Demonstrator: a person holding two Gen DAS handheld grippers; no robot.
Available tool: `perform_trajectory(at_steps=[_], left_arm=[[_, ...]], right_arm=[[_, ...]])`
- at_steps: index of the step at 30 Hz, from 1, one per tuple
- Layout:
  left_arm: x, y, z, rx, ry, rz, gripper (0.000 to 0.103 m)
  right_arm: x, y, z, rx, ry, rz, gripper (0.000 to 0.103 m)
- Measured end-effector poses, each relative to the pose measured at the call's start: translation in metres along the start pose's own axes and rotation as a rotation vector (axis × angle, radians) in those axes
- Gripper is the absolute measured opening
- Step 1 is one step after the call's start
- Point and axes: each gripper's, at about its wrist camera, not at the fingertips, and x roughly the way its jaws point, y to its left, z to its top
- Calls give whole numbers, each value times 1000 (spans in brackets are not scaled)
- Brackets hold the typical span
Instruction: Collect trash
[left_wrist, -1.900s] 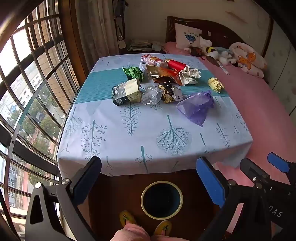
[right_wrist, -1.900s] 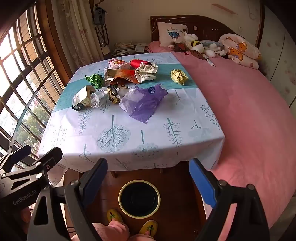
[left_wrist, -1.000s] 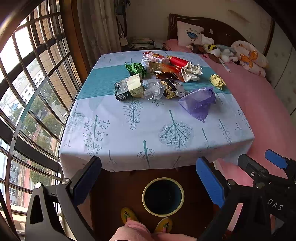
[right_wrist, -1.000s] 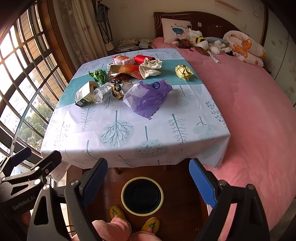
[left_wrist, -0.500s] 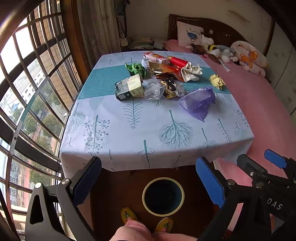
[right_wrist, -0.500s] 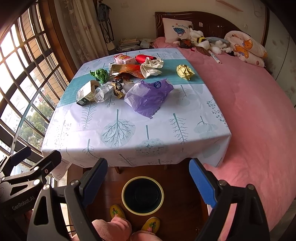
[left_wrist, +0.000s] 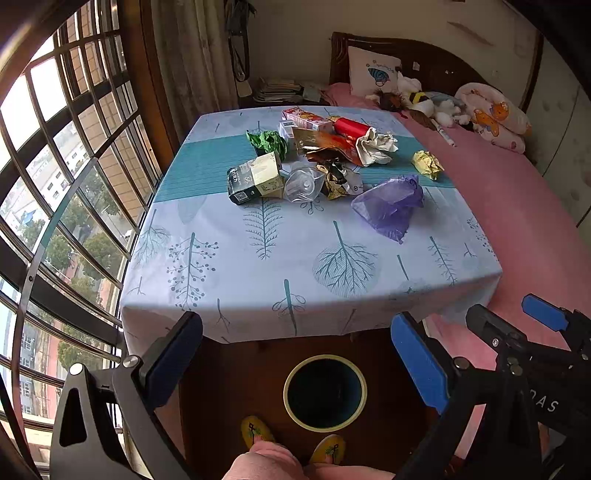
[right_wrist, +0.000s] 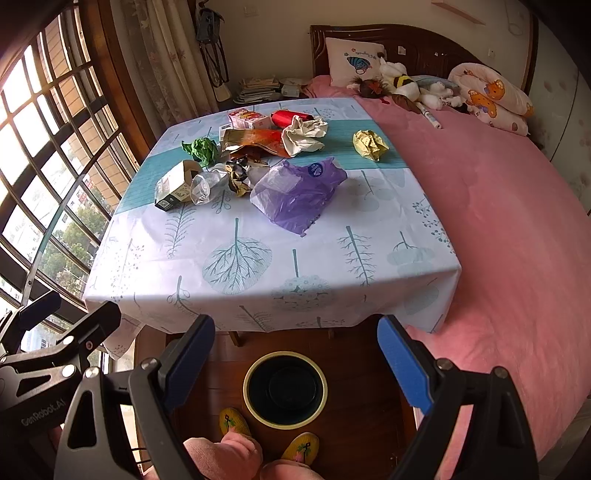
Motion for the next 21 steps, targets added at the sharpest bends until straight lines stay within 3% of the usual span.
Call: perform_trajectory(at_steps=[21], left_arm=[[-6, -1, -6, 3, 4, 0, 101]], right_arm=[[-3, 0, -7, -7, -6, 18, 90]])
